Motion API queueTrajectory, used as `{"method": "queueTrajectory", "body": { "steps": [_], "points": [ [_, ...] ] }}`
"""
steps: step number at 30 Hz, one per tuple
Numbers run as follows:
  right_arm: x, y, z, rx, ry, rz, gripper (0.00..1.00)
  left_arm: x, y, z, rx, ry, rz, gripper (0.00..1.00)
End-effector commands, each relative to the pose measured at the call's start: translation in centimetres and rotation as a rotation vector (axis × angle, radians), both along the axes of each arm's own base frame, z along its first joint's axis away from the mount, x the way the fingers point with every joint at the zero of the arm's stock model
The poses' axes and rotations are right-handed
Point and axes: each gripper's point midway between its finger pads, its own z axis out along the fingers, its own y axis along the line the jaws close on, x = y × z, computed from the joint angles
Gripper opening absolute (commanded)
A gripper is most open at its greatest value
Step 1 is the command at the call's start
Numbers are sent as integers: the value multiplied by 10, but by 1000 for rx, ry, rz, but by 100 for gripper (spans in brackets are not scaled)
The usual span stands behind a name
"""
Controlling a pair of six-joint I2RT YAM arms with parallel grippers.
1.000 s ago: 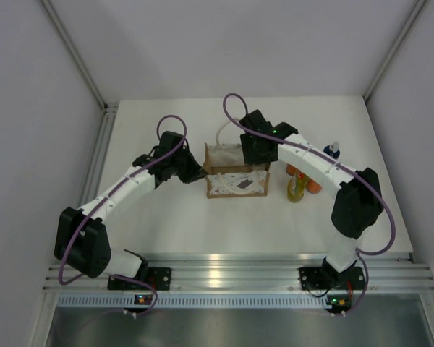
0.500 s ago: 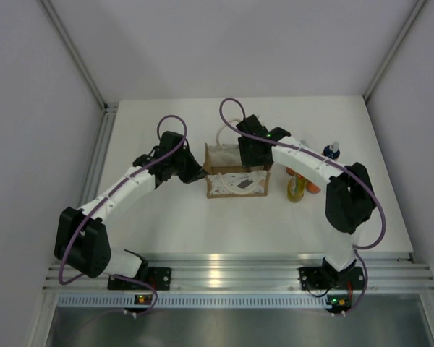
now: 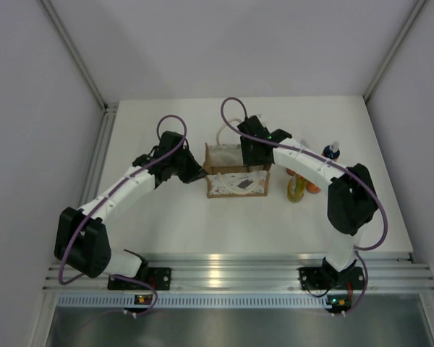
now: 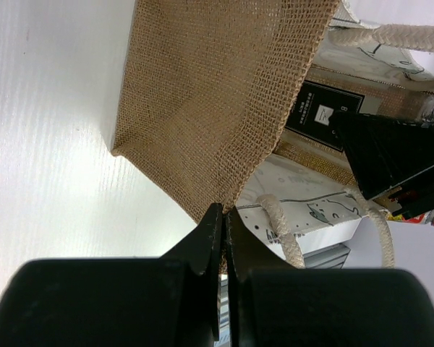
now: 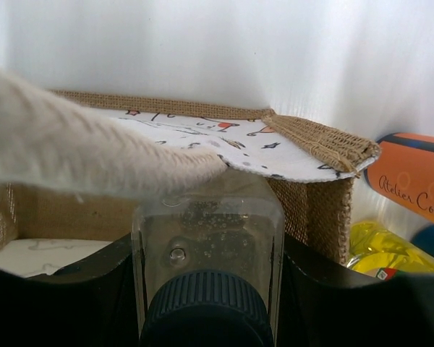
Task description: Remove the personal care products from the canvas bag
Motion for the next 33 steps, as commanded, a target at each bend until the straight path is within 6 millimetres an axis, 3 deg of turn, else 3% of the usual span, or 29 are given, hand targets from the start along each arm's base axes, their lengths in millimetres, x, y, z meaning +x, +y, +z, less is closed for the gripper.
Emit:
{"method": "queueTrajectory", "body": {
  "steps": [1,8,14,21,26,28,33],
  "points": [
    [16,4,71,114,-183,12,0,6,4,8,10,-45,3,1],
    [15,17,138,217,-294,101,0,8,4,8,9,-42,10,1],
    [4,26,175,304,-324,159,0,8,5,8,9,-43,14,4],
    [-21,32,225,412,-344,239,0,9,3,11,6,-49,8,15],
    [-49,31,278,531,-378,295,0,12,2,14,5,-56,6,48],
    [-63,30,288,564,-363,317,0,13,2,16,2,-61,9,62],
    [-100,26,298,636,-286,388,0,13,2,23,-5,-76,10,71]
  ]
}}
